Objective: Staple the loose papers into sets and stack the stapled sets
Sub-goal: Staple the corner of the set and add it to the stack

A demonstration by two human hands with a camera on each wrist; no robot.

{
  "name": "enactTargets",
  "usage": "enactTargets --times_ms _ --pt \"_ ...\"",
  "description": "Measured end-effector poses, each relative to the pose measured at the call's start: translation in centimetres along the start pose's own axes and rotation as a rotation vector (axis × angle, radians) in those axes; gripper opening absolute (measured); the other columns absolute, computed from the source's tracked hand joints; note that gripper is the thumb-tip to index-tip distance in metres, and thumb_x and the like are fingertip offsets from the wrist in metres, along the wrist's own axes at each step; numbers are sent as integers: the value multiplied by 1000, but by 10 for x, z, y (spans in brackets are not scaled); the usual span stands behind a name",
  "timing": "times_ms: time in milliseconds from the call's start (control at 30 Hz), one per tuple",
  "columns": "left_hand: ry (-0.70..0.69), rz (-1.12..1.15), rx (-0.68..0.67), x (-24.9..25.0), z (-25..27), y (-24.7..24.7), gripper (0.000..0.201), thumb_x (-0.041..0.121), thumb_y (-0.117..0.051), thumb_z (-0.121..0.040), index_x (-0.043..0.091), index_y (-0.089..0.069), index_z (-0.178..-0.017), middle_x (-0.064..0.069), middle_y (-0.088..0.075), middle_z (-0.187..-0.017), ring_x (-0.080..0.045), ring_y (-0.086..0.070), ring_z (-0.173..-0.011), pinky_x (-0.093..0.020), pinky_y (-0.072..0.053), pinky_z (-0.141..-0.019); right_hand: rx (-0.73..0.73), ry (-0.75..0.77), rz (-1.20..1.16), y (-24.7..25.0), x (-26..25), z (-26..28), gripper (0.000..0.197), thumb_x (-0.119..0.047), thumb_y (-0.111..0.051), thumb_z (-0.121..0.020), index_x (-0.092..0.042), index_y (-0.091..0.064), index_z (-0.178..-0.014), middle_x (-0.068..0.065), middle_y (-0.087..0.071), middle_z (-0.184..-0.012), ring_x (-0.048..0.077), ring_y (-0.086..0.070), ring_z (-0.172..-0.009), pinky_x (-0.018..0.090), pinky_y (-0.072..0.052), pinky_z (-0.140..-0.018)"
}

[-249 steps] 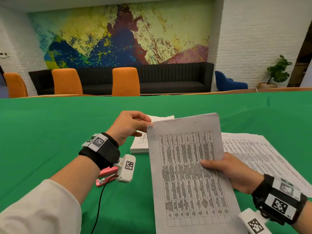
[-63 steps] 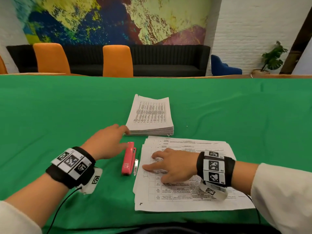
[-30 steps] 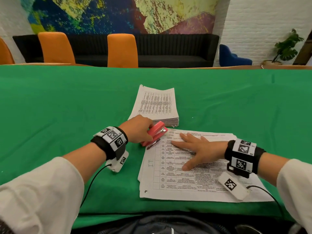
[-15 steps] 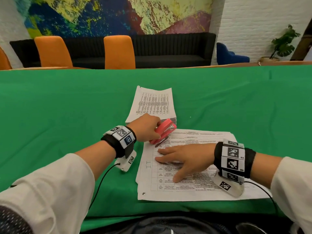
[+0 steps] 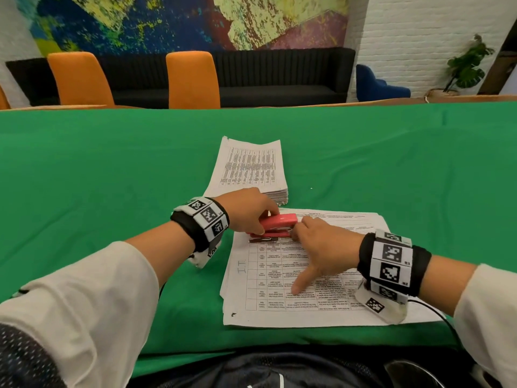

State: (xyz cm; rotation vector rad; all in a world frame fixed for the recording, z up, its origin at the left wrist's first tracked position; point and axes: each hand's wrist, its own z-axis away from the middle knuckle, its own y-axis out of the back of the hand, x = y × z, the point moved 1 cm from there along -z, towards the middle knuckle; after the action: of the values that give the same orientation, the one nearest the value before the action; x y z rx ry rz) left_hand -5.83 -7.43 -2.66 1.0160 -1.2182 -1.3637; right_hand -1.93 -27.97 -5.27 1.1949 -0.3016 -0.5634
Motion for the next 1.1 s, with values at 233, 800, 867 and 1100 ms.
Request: enactTargets --times_ms 233,800,867,1100 --pt "-98 -183 -12 5 1 1 16 18 -67 -89 24 -69 -104 6 -65 -85 -17 -56 -78 -28 -41 -67 29 -91 -80 -5 -2 6 121 -77 -85 -55 -14 -32 -143 1 -46 -129 20 -52 -111 43 -53 -100" --pt "-20 -222 -44 -4 3 -5 18 27 -64 -95 21 -62 -112 4 -58 -89 -19 -57 -81 -31 -43 -70 12 -69 18 -1 -6 10 135 -85 -75 -59 -7 -24 -157 6 -39 -143 24 -44 -126 44 -49 -108" --pt "5 -236 -44 -2 4 -5 16 26 -64 -94 20 -63 -109 4 -59 -88 -19 -58 -80 -31 -46 -69 7 -68 27 0 -7 9 136 -87 -74 -59 -8 -24 -158 7 -38 -146 25 -43 -129 45 -49 -108" --pt "37 -267 -54 -11 17 -6 8 27 -62 -93 24 -57 -98 5 -55 -83 -19 -55 -78 -29 -39 -64 -33 -71 63 2 -8 10 116 -88 -71 -60 -10 -48 -143 1 -39 -126 20 -44 -109 46 -55 -98"
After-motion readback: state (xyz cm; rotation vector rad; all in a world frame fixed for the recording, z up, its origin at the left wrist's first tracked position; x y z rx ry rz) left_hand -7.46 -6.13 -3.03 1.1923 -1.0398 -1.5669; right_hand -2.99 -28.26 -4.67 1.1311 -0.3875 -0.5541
